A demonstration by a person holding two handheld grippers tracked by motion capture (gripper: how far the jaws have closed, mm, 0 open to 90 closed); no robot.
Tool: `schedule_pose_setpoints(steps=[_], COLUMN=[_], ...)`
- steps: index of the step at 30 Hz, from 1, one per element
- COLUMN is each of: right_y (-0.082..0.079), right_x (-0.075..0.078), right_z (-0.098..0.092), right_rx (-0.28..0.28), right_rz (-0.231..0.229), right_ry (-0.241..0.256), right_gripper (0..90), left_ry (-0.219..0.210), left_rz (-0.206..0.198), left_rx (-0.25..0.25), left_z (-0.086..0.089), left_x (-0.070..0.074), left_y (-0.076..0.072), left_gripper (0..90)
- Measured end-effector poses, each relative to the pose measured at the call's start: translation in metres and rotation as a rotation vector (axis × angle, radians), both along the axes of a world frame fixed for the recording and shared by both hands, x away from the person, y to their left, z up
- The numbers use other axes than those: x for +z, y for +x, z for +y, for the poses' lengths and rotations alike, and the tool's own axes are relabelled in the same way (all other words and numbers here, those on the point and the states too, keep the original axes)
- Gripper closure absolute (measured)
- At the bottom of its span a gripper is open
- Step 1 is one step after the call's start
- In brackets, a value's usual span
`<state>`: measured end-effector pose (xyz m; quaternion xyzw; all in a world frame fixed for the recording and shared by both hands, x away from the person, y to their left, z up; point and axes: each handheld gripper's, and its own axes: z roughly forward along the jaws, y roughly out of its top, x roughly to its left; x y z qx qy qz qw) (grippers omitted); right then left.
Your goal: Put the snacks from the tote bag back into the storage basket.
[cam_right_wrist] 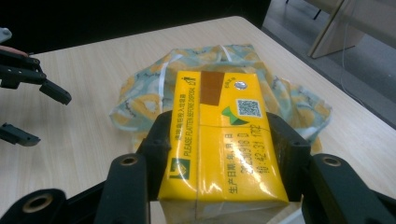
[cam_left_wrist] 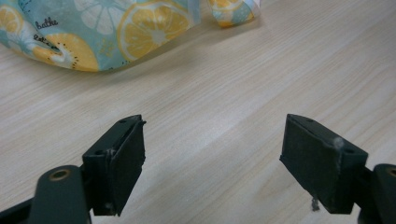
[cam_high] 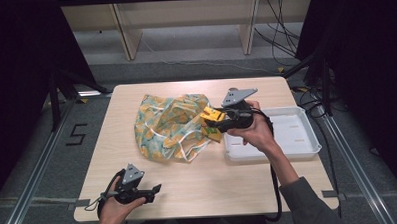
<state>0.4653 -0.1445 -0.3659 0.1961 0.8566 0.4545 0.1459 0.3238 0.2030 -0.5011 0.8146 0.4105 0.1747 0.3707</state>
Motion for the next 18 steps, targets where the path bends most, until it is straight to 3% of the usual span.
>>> schedule_pose_setpoints(steps=[3,5,11,12,14,16,18], right_y=[-0.004,-0.004,-0.004,-0.006,-0.005,-0.006,-0.005], right_x=[-0.006,-0.007,-0.010,-0.011,-0.011,-0.013,-0.013], right_z=[-0.008,-0.014,-0.026,-0.029,-0.034,-0.037,-0.039], right_rx=[-0.024,-0.015,-0.042,-0.064,-0.051,-0.083,-0.072], right_rz=[0.011,0.012,0.001,0.009,0.007,-0.003,-0.007], right_ry=[0.018,-0.012,-0.011,-0.002,-0.009,0.001,-0.006], right_gripper=[51.8,51.8,51.8,51.8,51.8,51.8,51.8], left_ry=[0.003,-0.001,0.003,-0.005,-0.023,0.005,0.008], left_rz=[-0.003,-0.005,-0.010,-0.002,-0.007,0.000,-0.002], left_rx=[-0.012,-0.013,-0.020,-0.016,-0.001,-0.007,-0.011], left_z=[0.000,0.000,-0.001,-0.001,-0.002,0.001,0.001], left_x=[0.000,0.000,0.000,-0.001,-0.002,-0.001,0.000], left_y=[0.001,0.001,0.001,0.001,0.002,0.002,0.002], left_gripper=[21.2,21.2,21.2,21.2,21.2,21.2,21.2])
